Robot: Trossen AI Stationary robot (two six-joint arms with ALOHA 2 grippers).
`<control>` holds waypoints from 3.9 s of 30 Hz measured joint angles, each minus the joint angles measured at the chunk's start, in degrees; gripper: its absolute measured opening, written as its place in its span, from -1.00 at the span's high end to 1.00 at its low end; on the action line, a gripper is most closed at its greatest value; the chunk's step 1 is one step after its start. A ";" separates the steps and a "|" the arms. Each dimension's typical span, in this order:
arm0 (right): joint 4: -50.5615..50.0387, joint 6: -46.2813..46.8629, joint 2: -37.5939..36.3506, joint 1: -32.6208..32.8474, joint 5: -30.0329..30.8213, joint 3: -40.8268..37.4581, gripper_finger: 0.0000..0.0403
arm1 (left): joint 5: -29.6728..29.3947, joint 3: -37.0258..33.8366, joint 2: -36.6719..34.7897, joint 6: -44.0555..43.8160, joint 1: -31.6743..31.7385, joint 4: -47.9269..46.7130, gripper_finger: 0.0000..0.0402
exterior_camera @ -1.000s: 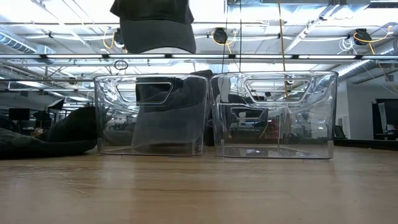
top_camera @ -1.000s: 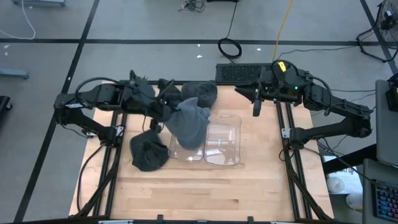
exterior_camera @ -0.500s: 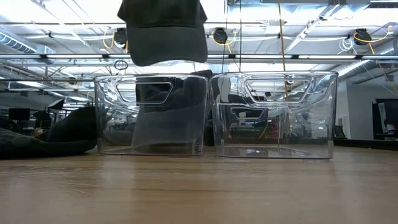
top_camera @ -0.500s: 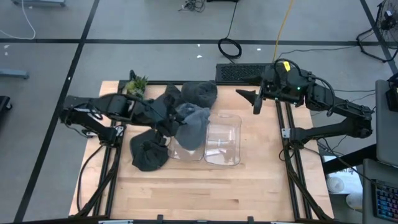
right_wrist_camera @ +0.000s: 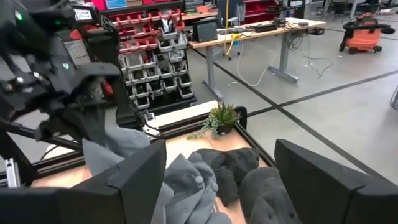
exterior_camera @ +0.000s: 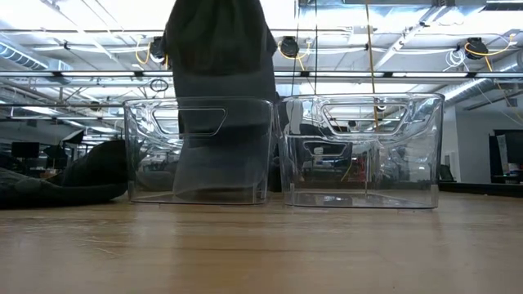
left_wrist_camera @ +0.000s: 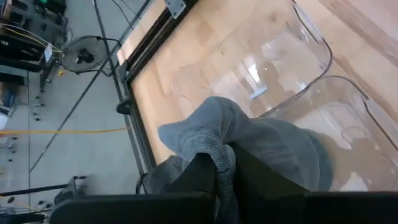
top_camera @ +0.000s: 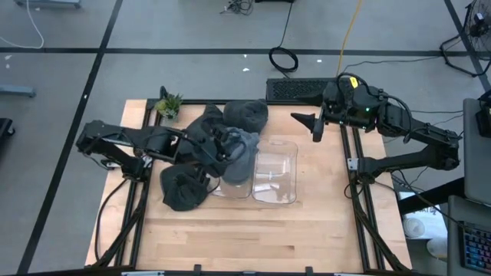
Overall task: Pick & Place hat
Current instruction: Put the gray cap into the left transparent bin, then put the bottom black cap into the right transparent bin
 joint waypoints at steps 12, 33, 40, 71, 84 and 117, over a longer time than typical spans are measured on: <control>0.00 0.00 -0.02 0.00 0.00 0.00 -0.44 | 5.56 -11.37 -0.38 1.85 0.39 6.90 0.88; -0.02 1.96 -0.02 0.02 -2.85 0.00 -0.44 | 0.05 -24.94 -0.67 -3.04 7.86 19.91 0.27; -0.39 2.01 -0.02 0.04 -4.72 0.00 -0.44 | 0.09 -23.36 -1.53 -4.15 8.02 20.92 -0.14; -1.82 1.70 -0.02 0.04 -4.54 0.02 -0.44 | 1.23 -3.71 -10.57 -44.23 6.78 -5.40 -0.21; -1.77 1.49 -0.02 0.04 -4.50 0.02 -0.44 | 4.61 -0.52 -12.39 -60.90 7.15 -21.88 -0.19; -4.27 1.49 -0.02 0.04 -4.65 0.02 -0.44 | 9.60 -6.31 -14.13 -91.83 -7.21 -37.22 0.05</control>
